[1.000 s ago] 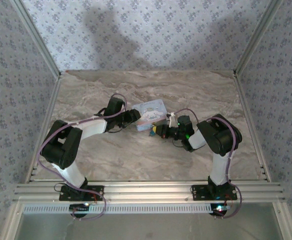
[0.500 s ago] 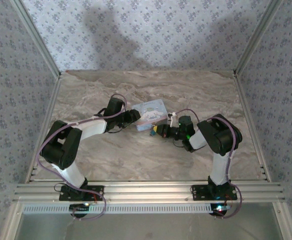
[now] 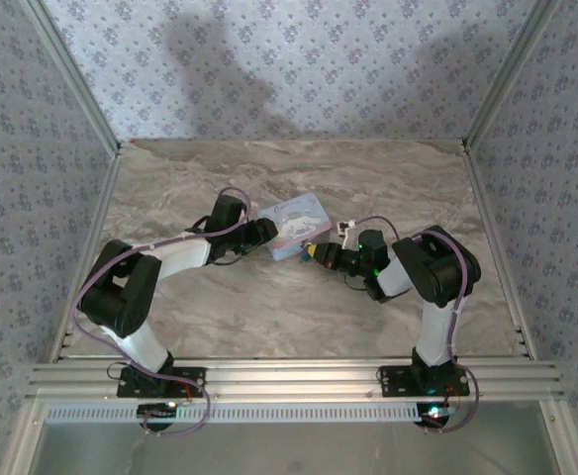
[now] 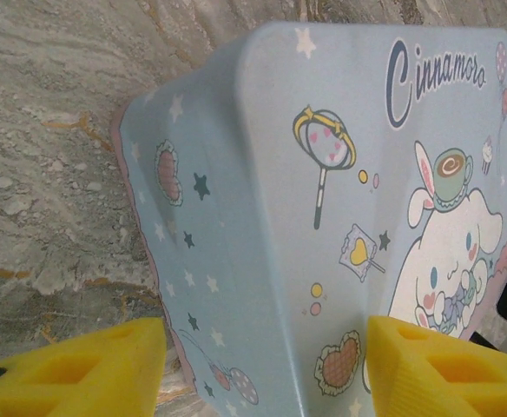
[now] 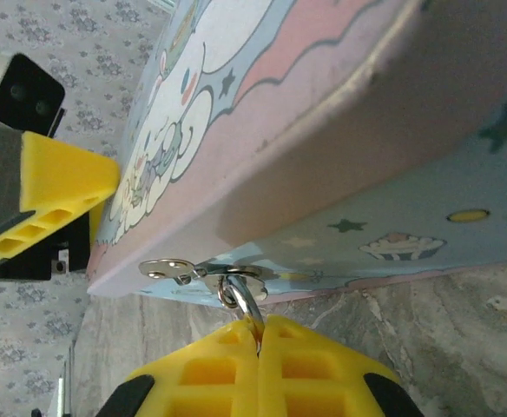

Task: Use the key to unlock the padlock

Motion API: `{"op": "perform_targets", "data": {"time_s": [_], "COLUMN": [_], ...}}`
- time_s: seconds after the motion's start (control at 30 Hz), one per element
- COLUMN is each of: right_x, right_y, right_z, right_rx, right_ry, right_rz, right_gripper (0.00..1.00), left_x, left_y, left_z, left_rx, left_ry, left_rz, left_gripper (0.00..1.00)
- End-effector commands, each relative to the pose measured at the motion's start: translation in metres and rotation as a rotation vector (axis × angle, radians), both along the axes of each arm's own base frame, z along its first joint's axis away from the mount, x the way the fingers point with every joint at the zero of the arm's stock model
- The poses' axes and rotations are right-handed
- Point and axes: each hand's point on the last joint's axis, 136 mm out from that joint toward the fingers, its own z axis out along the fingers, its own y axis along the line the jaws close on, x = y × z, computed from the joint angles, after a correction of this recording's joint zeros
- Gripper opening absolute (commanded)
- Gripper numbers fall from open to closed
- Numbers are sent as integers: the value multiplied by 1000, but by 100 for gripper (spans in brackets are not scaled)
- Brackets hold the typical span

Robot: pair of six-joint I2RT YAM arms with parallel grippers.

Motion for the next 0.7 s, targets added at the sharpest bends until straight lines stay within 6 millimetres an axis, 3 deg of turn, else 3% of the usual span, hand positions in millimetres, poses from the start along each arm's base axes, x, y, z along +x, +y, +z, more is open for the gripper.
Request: {"op": "perform_targets", "data": {"time_s": [0.0,0.37,0.67], "right_x": [11,15,14], "right_y": [-5,-5,-18], "right_z": [10,13,13], "right_rx": [33,37,17], "right_ry": [-28,-18,-15], "right_rz": [-47,-65,-94], "right_gripper": [1,0,0], "left_x": [-38,-40,-37], "left_y": [18,19,19], "left_z": [-43,-44,-38], "left_rx": [111,110,106], "left_ry": [161,161,146], "left_rz": [-1,2,11], "left_gripper": [61,61,62]}}
